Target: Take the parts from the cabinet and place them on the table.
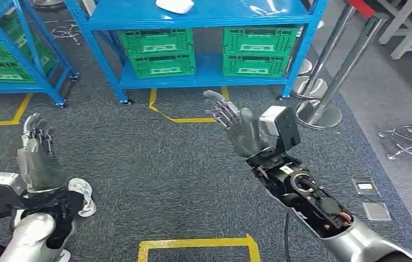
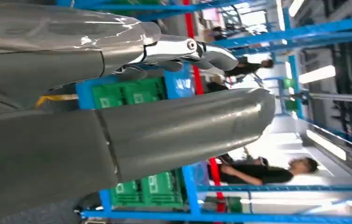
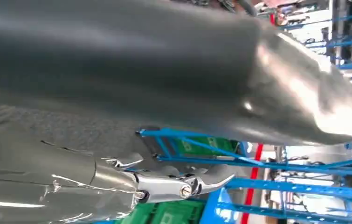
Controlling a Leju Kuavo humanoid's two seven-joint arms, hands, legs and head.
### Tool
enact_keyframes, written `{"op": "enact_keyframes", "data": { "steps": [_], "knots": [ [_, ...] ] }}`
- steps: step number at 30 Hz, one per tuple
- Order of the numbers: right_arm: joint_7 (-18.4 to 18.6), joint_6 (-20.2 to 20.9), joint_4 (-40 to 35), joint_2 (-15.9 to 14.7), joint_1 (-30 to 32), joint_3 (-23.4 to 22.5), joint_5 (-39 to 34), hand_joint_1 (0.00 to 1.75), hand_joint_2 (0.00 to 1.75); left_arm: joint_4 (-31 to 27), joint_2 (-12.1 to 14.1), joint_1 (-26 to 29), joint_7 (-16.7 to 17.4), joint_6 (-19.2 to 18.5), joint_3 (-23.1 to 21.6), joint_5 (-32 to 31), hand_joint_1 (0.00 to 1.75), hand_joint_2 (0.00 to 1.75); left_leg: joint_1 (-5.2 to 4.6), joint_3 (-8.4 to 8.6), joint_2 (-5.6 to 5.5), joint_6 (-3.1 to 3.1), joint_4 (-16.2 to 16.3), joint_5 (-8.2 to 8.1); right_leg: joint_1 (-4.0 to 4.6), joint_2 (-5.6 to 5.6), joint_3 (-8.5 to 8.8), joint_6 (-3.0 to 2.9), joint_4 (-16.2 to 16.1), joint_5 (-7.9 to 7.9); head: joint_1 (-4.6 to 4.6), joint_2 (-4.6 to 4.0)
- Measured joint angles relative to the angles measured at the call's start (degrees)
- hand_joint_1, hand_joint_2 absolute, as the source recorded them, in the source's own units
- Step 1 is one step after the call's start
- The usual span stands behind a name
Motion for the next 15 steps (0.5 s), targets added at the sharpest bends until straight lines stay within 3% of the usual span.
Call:
{"op": "enact_keyframes", "data": {
  "steps": [1, 2, 3, 5, 6, 7, 8, 9, 10, 11, 12, 13, 14, 15],
  "knots": [
    [0.33, -0.24, -0.44, -0.11, 0.12, -0.20, 0.02, 0.00, 0.00, 0.06, -0.33, -0.15, -0.33, -0.50, -0.04, 0.05, 0.00, 0.00, 1.15, 1.37, 0.22, 0.14, -2.34, 1.04, 0.14, 0.14, -0.42, 0.00, -0.06, -0.22, 0.06, 0.00],
    [0.59, -0.44, -0.68, -0.24, 0.27, -0.39, 0.06, 0.00, 0.00, 0.20, -0.55, -0.45, -0.68, -0.89, -0.13, 0.13, 0.00, 0.00, 0.92, 2.14, 0.68, 0.13, -3.36, 1.34, 0.15, 0.43, -0.78, 0.20, 1.29, -1.12, 0.46, 0.00],
    [1.03, -0.77, -0.83, -0.39, 0.31, -0.51, 0.06, 0.00, 0.00, 0.39, -0.81, -0.87, -0.85, -1.14, -0.17, 0.35, 0.00, 0.00, 1.09, 2.45, 0.87, 0.30, -3.57, 1.48, 0.01, 0.60, -2.65, 0.37, 5.32, -3.02, 0.66, 0.00],
    [1.68, -1.05, -1.38, -0.57, 1.17, -0.50, 0.06, 0.00, 0.00, 0.81, -1.18, -0.99, -1.18, -1.53, -0.35, 0.42, 0.00, 0.00, 1.26, 2.63, 1.24, 0.05, -3.56, 1.29, -0.50, 0.63, -7.77, 0.93, 15.18, -6.46, 1.11, 0.00],
    [1.84, -1.10, -1.51, -0.68, 1.52, -0.50, 0.06, 0.00, 0.00, 0.96, -1.22, -0.90, -1.25, -1.53, -0.44, 0.46, 0.00, 0.00, 1.45, 2.68, 1.41, -0.25, -3.46, 1.11, -0.85, 0.60, -9.66, 1.34, 18.18, -6.92, 1.20, 0.00],
    [1.86, -1.10, -1.53, -0.74, 1.66, -0.48, 0.06, 0.00, 0.00, 1.09, -1.22, -0.76, -1.25, -1.53, -0.44, 0.46, 0.00, 0.00, 1.72, 2.79, 1.59, -0.59, -3.29, 0.88, -1.23, 0.53, -9.97, 1.77, 17.94, -5.86, 1.37, 0.00],
    [1.88, -1.10, -1.53, -0.77, 1.68, -0.44, 0.06, 0.00, 0.00, 1.18, -1.22, -0.62, -1.25, -1.51, -0.44, 0.46, 0.00, 0.00, 2.11, 2.93, 1.90, -1.13, -2.96, 0.51, -1.68, 0.28, -8.94, 2.29, 15.10, -3.62, 1.51, 0.00],
    [1.90, -1.10, -1.53, -0.77, 1.62, -0.42, 0.06, 0.00, 0.00, 1.25, -1.18, -0.54, -1.25, -1.51, -0.44, 0.46, 0.00, 0.00, 2.64, 2.99, 2.17, -1.83, -2.23, -0.07, -2.20, -0.38, -6.67, 3.03, 10.17, -0.55, 1.59, 0.00],
    [1.88, -1.10, -1.53, -0.76, 1.59, -0.40, 0.06, 0.00, 0.00, 1.27, -1.14, -0.45, -1.25, -1.53, -0.44, 0.46, 0.00, 0.00, 3.07, 2.97, 2.43, -2.66, -1.00, -0.97, -2.76, -1.98, -4.09, 3.78, 4.40, 2.45, 1.83, 0.00],
    [1.84, -1.10, -1.49, -0.76, 1.58, -0.31, 0.06, 0.00, 0.00, 1.27, -1.05, -0.32, -1.25, -1.53, -0.44, 0.46, 0.00, 0.00, 2.85, 2.71, 2.57, -3.51, -0.05, -1.75, -2.13, -4.47, -3.73, 4.94, 3.19, 0.58, 2.34, 0.00],
    [1.81, -1.12, -1.66, -0.76, 1.48, -0.15, 0.06, 0.00, 0.00, 1.27, -0.94, -0.28, -1.20, -1.53, -0.44, 0.48, 0.00, 0.00, 2.35, 2.02, 2.69, -3.97, 1.50, -2.37, -2.31, -3.75, -3.03, 3.24, 3.08, 0.41, 3.31, 0.00],
    [1.79, -1.18, -1.66, -0.74, 1.50, 0.04, 0.04, 0.00, 0.00, 1.25, -0.85, -0.15, -1.29, -1.53, -0.44, 0.44, 0.00, 0.00, 2.26, 1.92, 2.74, -4.05, 1.69, -2.27, -2.34, -3.01, -3.62, 1.94, 3.84, 0.16, 2.64, 0.00],
    [1.71, -1.29, -1.66, -0.77, 1.45, 0.06, 0.06, 0.00, 0.00, 1.27, -0.85, -0.05, -1.29, -1.53, -0.50, 0.35, 0.00, 0.00, 2.15, 2.06, 3.21, -4.28, 1.68, -2.23, -2.05, -2.61, -4.07, 1.56, 4.22, -0.02, 1.33, 0.00],
    [1.62, -1.34, -1.64, -0.81, 1.38, -0.02, 0.06, 0.00, 0.00, 1.27, -0.83, -0.03, -1.25, -1.51, -0.50, 0.37, 0.00, 0.00, 2.42, 2.19, 3.84, -4.46, 1.61, -2.34, -2.02, -1.66, -4.37, 1.13, 4.39, -0.07, 1.24, 0.00]
  ]
}}
